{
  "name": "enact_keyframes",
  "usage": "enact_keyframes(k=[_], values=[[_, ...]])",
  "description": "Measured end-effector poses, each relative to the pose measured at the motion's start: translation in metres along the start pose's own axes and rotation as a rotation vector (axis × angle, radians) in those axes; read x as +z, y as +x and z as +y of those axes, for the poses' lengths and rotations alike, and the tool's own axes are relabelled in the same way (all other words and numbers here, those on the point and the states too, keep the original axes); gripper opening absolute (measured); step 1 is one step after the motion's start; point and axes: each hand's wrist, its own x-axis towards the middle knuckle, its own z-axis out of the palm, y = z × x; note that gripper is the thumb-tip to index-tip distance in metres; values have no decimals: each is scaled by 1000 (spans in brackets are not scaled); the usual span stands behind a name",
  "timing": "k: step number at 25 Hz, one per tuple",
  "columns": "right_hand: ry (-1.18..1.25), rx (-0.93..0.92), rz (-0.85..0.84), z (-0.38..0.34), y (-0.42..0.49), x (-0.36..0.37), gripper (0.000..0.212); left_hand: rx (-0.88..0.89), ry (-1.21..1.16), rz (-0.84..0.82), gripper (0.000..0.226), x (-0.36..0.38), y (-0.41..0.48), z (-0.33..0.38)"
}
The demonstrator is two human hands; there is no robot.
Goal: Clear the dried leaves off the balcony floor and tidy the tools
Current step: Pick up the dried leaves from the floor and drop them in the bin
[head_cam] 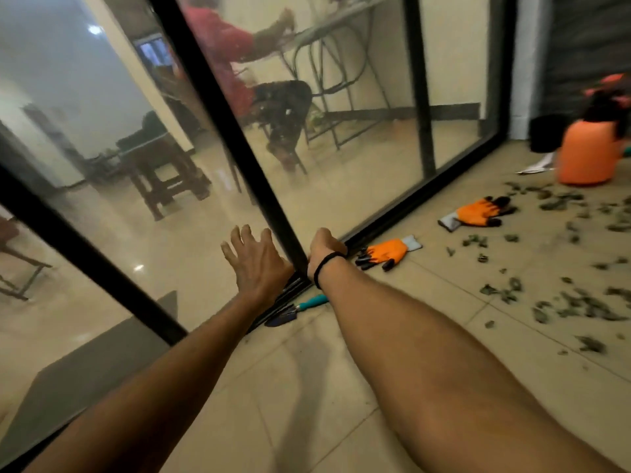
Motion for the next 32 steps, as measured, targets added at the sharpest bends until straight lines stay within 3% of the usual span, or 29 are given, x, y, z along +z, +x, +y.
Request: enact_keyframes(k=[6,8,10,12,17,19,23,29,32], values=[[21,-9,166,-14,84,-87,34,385,131,-73,71,5,0,108],[67,22,199,-34,64,-116,28,472,70,-72,62,1,2,137],[102,2,241,-55,39,-135,39,478,-47,-122,48,-1,14,158],[118,-29,302,-70,33,-152,52,437,-129,-248,38,10,25,167],[-19,-106,301,-57,39,-150,28,329,-75,-498,18,72,30,121],[-233,-76,184,-32,50,-134,9,216,-126,-597,18,104,25,80],[-640,-4,-25,26,71,-113,3,-39,-276,-794,34,169,-9,-11],[-879,16,-12,90,103,-125,9,-377,-416,-731,60,255,-100,-88],[-939,43,33,103,114,-154,8,-381,-395,-614,51,275,-122,-93]])
